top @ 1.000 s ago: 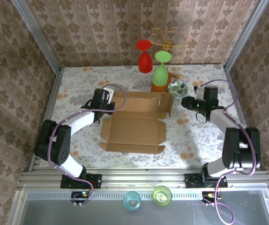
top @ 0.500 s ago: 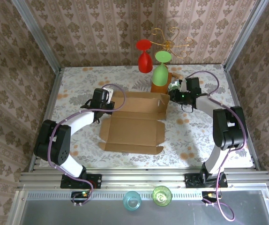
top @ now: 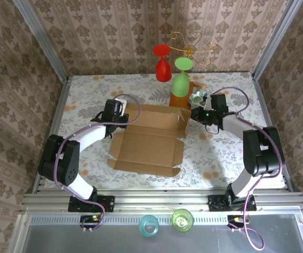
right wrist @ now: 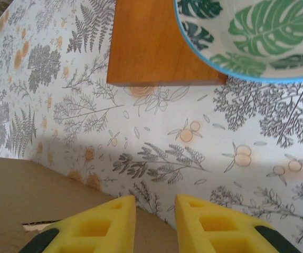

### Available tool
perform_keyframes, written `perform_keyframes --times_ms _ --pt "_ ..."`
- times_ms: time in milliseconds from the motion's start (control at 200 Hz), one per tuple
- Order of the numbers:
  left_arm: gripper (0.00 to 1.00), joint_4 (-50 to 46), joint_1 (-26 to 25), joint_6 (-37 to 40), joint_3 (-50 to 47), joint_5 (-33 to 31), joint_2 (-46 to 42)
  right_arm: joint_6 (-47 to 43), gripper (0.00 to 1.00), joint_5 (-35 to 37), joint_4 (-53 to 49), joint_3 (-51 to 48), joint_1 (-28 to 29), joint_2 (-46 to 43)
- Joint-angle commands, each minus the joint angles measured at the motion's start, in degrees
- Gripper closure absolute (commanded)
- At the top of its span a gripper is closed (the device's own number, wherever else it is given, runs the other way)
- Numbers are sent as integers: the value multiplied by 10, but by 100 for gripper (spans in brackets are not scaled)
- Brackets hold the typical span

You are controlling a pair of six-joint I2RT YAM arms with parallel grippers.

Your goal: Fold the paper box

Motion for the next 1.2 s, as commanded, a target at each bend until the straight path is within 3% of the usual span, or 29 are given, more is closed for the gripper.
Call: perform_keyframes --times_ms 0,390,565,690,855,1195 --pt "100 4 -2 -25 1 -13 10 38 73 -22 34 -25 16 -19" --pt "100 9 -13 -45 -1 -15 10 237 78 48 175 -95 44 -44" --pt "100 11 -13 -47 -5 -13 8 246 77 88 161 -83 64 -48" --pt "100 11 -12 -44 -5 -13 7 193 77 92 130 -70 68 -46" --pt "100 6 -11 -39 -3 -11 8 58 76 84 97 -71 72 -56" --pt "100 0 -7 -31 4 -7 10 -150 70 4 -9 -31 72 -40"
